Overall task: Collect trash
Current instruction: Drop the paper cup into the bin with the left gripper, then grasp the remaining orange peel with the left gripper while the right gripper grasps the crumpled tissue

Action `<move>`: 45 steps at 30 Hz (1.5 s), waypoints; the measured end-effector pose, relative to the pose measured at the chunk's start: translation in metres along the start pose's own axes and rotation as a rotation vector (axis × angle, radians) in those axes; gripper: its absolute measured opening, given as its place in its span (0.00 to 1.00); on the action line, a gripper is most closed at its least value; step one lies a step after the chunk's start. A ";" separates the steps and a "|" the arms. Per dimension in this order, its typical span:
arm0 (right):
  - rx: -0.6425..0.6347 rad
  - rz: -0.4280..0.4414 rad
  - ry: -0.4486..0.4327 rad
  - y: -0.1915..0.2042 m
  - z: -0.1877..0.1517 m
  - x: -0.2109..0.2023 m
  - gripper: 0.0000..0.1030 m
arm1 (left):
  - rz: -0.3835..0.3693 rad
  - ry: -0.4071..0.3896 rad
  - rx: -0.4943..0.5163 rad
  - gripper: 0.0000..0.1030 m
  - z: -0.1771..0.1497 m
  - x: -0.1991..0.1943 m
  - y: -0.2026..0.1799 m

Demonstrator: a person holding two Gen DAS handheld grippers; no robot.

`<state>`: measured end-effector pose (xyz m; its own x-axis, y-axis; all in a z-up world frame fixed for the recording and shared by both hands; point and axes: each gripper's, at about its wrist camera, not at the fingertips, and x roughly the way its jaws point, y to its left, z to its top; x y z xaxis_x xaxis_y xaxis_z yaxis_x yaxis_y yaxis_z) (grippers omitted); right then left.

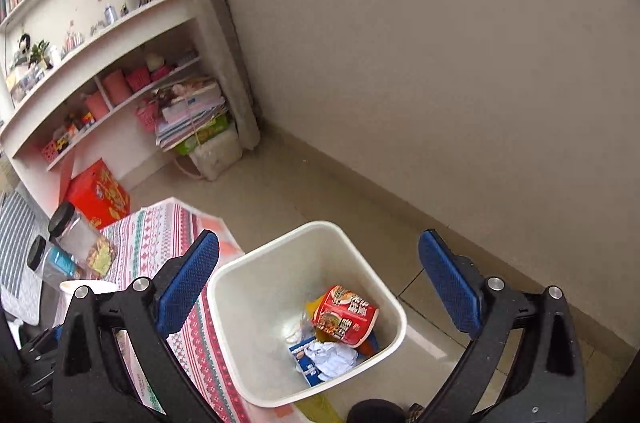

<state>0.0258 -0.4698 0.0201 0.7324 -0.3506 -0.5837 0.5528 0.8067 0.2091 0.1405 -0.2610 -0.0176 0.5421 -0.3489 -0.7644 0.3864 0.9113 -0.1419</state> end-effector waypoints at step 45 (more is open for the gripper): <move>-0.804 0.387 0.392 0.257 -0.166 0.026 0.93 | 0.263 0.391 0.079 0.82 -0.133 0.001 0.269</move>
<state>0.1210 -0.1930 -0.0714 0.5413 0.0728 -0.8377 -0.2411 0.9678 -0.0717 0.1456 0.0125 -0.1398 0.3136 0.0130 -0.9495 0.3376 0.9330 0.1243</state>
